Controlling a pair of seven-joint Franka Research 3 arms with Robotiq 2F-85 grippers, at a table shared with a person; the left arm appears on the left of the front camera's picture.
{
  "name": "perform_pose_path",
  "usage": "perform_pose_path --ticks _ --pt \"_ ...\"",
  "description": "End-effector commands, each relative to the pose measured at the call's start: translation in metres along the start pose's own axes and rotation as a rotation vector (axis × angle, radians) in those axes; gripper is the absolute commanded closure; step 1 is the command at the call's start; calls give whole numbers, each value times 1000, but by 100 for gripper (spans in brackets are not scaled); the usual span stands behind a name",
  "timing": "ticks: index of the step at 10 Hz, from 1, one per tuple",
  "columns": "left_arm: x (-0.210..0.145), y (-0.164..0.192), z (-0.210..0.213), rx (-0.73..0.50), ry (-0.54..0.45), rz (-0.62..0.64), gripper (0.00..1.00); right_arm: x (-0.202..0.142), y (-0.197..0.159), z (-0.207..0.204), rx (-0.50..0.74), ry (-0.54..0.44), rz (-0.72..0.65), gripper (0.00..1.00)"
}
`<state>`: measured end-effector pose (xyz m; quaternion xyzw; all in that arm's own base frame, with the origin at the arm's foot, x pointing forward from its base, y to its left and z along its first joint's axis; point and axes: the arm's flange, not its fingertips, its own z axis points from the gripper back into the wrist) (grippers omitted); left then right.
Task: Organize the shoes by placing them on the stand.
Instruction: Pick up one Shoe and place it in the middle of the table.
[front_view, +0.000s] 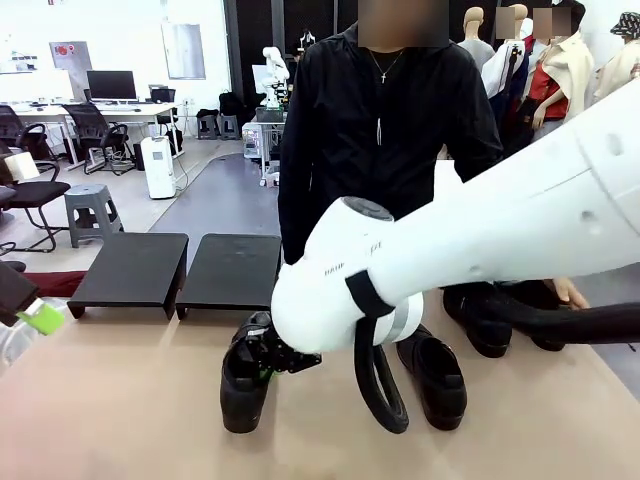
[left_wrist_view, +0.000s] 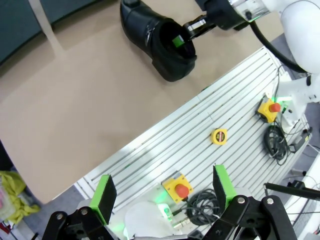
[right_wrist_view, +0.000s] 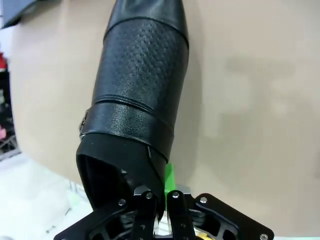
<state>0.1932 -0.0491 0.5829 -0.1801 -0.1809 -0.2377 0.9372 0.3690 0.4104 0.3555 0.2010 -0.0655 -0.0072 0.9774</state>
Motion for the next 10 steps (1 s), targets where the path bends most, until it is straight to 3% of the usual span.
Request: perform_pose_path --ticks 1,2,3,4,5,8,10 --pt "1 1 0 -20 -11 -13 0 -4 24 -9 -101 12 -18 100" --pt "1 1 0 -20 -11 -13 0 -6 22 -15 -127 51 8 100" --pt "1 1 0 -20 -11 -13 0 -7 23 -16 -113 60 5 77" --pt "1 1 0 -20 -11 -13 0 -7 24 -13 -112 59 26 18" --pt "1 1 0 -20 -11 -13 0 -8 24 -9 -104 62 22 0" --pt "1 1 0 -20 -11 -13 0 -14 24 22 -97 32 43 0" --pt "1 1 0 -20 -11 -13 0 -21 24 68 -110 10 92 0"
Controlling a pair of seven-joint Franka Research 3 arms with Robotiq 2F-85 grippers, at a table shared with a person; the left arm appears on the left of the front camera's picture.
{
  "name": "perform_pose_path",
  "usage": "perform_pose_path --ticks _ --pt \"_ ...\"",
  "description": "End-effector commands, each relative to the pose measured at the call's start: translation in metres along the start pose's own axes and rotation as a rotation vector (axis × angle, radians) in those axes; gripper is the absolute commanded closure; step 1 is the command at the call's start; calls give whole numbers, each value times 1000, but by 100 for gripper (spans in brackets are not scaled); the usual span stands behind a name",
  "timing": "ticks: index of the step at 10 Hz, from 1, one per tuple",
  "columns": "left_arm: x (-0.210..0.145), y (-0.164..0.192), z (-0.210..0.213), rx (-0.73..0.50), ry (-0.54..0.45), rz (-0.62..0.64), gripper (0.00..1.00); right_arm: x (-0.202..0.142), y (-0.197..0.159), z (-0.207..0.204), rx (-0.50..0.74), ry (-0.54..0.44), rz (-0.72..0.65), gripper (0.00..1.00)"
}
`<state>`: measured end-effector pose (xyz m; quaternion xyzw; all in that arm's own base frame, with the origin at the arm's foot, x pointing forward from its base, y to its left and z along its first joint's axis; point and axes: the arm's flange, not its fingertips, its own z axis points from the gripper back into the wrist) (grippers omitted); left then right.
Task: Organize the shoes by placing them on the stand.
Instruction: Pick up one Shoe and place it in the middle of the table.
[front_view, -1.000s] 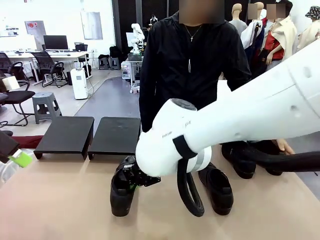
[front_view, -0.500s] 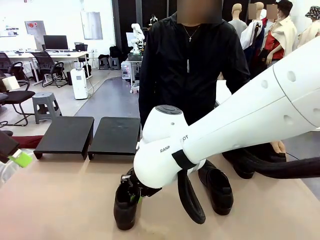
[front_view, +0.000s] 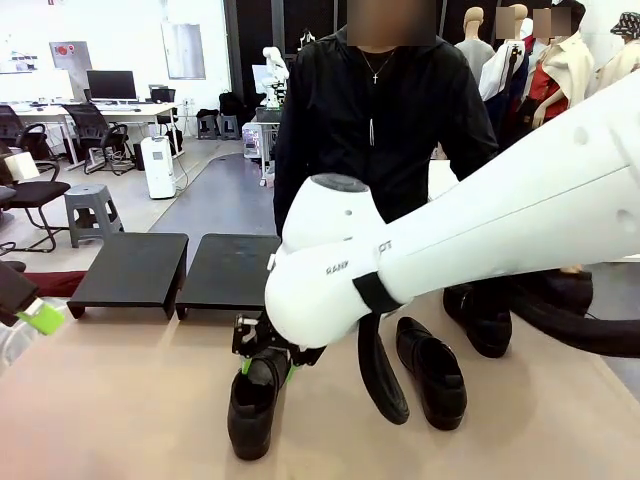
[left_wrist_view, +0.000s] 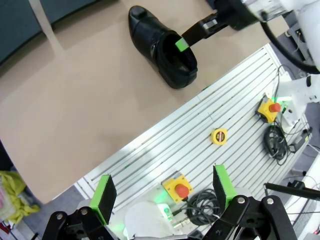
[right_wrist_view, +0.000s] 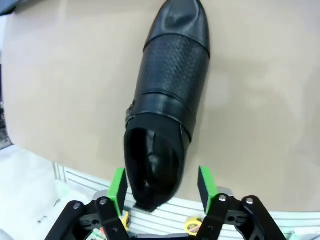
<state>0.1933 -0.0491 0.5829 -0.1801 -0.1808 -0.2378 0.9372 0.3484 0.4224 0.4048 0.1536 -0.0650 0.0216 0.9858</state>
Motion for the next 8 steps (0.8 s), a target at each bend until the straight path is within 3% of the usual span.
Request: perform_pose_path --ticks 1,4,7,8 --pt "1 1 0 -20 -12 -13 0 -11 -13 45 -35 -10 62 0" --pt "1 1 0 -20 -12 -13 0 -7 -37 75 -94 -78 43 0" --pt "1 1 0 -20 -12 -13 0 -29 19 35 -6 30 314 0" --pt "1 1 0 -20 -12 -13 0 -35 19 43 -17 20 328 0"
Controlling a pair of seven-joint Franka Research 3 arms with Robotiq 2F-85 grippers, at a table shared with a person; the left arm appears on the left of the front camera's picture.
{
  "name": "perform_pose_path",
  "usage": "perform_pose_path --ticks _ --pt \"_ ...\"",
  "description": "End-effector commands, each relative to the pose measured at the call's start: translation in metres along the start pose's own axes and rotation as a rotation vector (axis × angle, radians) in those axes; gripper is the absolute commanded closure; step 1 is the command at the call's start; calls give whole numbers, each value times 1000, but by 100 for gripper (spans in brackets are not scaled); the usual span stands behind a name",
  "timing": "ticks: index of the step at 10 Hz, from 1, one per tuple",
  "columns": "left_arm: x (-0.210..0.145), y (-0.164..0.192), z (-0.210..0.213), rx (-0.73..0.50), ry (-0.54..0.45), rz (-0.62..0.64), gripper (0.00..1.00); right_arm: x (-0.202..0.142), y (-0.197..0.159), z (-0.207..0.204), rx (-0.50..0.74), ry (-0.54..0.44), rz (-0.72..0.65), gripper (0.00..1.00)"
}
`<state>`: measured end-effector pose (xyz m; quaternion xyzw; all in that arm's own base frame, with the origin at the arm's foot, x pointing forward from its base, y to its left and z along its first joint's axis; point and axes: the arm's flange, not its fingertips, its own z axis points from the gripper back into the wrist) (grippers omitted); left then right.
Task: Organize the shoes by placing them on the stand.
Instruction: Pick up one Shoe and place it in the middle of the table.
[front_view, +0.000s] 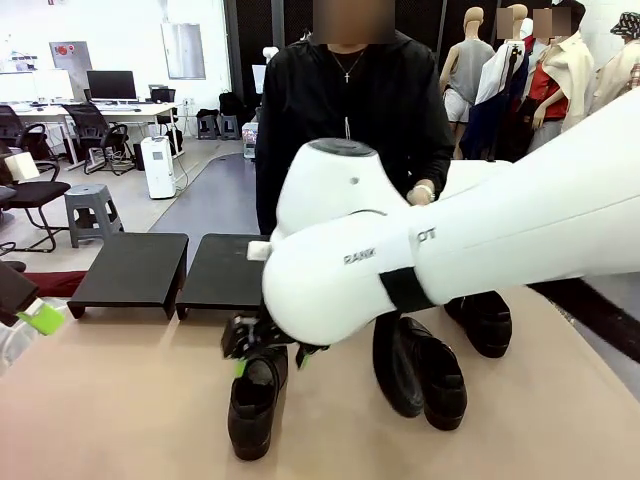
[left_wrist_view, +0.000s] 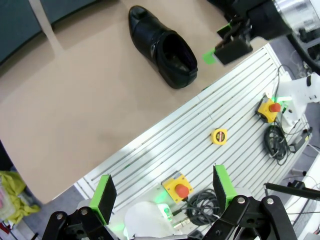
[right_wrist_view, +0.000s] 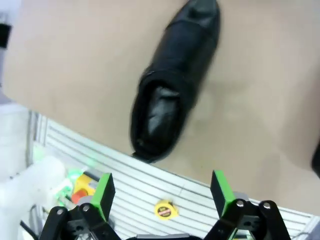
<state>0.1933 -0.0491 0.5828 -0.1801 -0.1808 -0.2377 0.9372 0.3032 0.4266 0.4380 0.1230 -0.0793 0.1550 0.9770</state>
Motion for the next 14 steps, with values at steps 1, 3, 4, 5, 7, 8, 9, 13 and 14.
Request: perform_pose_path --ticks 1,3,4,5,7,8,9,13,14 --pt "1 1 0 -20 -12 -13 0 -1 -24 32 -11 -29 15 0" --pt "1 1 0 -20 -12 -13 0 -28 -84 96 -11 -52 -60 0" --pt "1 1 0 -20 -12 -13 0 -48 -118 141 2 -68 -119 0" --pt "1 1 0 -20 -12 -13 0 -70 -156 189 45 -97 -206 0" --pt "1 1 0 -20 -12 -13 0 -112 -235 268 264 -139 -307 0" --pt "1 1 0 -20 -12 -13 0 -133 -284 297 377 -170 -399 0" --pt "1 1 0 -20 -12 -13 0 -151 -326 310 470 -213 -472 0" --pt "1 1 0 -20 -12 -13 0 -218 -435 263 548 -368 -418 0" --pt "1 1 0 -20 -12 -13 0 -227 -447 249 585 -377 -387 0"
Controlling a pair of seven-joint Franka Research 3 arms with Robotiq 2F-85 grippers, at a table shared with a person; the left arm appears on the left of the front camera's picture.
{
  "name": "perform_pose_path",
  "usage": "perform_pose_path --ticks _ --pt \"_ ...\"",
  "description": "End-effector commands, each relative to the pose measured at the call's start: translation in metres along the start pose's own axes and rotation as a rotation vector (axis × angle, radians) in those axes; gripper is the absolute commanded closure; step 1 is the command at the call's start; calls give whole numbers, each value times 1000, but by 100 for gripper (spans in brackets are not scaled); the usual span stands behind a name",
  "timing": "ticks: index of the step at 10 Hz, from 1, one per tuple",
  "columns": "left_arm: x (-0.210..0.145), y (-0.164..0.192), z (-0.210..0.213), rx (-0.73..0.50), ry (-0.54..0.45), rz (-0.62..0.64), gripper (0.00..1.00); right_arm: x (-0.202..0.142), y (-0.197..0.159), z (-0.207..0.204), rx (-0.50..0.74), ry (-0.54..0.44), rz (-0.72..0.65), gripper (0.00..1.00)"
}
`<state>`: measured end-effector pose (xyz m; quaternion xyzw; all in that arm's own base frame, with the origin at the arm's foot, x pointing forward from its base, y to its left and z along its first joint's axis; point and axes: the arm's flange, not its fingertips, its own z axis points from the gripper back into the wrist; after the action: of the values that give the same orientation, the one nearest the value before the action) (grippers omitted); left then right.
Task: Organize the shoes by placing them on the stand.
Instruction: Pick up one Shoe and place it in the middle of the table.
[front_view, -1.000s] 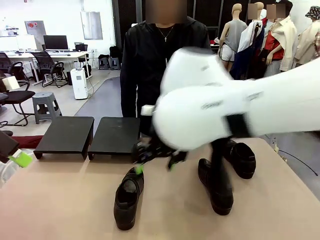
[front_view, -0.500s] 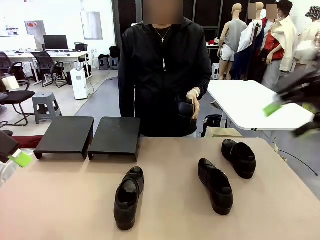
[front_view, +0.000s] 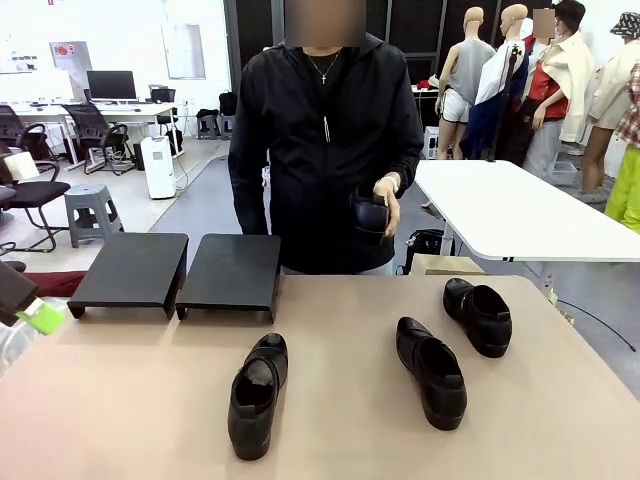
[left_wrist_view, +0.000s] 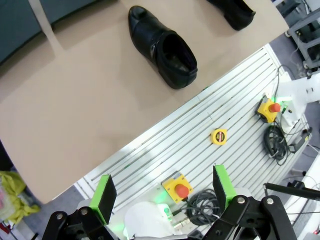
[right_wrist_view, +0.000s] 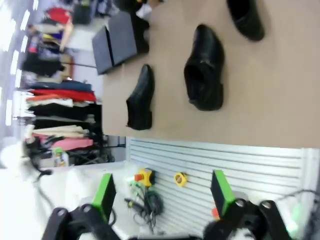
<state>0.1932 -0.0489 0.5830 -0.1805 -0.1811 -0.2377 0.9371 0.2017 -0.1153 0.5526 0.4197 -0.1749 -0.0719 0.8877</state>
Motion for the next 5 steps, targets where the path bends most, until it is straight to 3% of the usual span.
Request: perform_pose_path --ticks 1,2,3,5 --pt "1 0 0 -20 -11 -13 0 -3 -27 -19 46 2 55 0" --pt "1 0 0 -20 -11 -13 0 4 -18 -42 -10 44 -9 0" --pt "1 0 0 -20 -11 -13 0 1 -17 -2 15 2 27 0" --pt "1 0 0 -20 -11 -13 0 1 -17 -2 15 2 27 0"
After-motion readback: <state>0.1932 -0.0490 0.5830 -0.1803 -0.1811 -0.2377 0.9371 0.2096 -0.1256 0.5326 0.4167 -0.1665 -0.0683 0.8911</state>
